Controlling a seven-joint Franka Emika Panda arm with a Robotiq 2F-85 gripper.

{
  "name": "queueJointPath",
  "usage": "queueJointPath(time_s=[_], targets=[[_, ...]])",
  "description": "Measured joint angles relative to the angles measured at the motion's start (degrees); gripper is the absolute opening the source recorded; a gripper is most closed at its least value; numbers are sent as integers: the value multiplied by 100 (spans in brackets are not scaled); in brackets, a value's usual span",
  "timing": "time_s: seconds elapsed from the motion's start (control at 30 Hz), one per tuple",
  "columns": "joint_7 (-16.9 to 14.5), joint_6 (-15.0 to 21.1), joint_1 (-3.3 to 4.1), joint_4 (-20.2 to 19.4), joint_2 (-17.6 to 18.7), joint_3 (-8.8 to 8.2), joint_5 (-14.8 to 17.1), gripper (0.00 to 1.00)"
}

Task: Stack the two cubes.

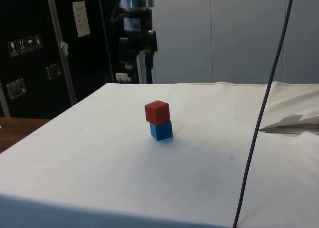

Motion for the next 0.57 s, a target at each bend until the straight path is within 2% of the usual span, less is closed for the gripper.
queueJointPath(time_s=[0.43,0.57], targets=[[-670,-17,0,17,-74,0,0,100],[-768,-17,0,11,-74,-11,6,100]])
